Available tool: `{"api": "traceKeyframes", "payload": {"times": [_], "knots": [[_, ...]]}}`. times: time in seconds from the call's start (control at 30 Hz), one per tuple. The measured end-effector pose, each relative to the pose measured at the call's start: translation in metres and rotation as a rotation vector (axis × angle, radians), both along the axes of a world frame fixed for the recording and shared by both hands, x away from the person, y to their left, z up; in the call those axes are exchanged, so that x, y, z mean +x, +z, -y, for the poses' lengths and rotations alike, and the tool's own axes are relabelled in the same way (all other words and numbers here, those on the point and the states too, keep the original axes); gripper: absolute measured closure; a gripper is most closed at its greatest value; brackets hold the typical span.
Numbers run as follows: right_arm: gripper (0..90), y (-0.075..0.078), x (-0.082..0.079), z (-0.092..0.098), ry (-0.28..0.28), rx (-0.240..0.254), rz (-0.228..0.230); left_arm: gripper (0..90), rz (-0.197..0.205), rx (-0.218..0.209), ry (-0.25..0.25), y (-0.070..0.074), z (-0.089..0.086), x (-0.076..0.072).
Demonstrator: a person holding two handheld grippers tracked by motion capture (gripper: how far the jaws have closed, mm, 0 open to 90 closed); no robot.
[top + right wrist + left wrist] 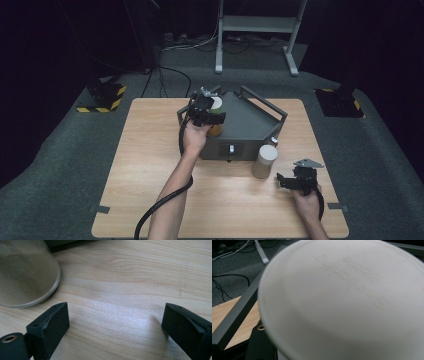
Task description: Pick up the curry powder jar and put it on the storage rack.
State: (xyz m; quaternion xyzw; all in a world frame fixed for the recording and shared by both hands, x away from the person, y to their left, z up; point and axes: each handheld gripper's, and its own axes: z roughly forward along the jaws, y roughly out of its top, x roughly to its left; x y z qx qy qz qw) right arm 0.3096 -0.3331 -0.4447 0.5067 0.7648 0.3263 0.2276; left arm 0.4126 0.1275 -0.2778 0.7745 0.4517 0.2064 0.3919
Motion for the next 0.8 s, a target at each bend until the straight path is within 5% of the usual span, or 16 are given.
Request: {"api": "traceKeyframes", "payload": {"times": [0.37,0.5,0.8], "knots": [[7.3,0.000,0.000,0.000,0.001,-0.001,0.001,32.4,0.020,0.001,-0.002,-0.002,-0.001,-0.003],[7.2,0.000,0.000,0.000,0.001,-0.001,0.001,13.7,0.046,0.005,0.012,0.000,0.001,-0.008],[7.3,0.000,0.000,0.000,0.000,0.000,0.000,4.1,0.044,-0.025,0.020,0.000,-0.008,-0.014]]}}
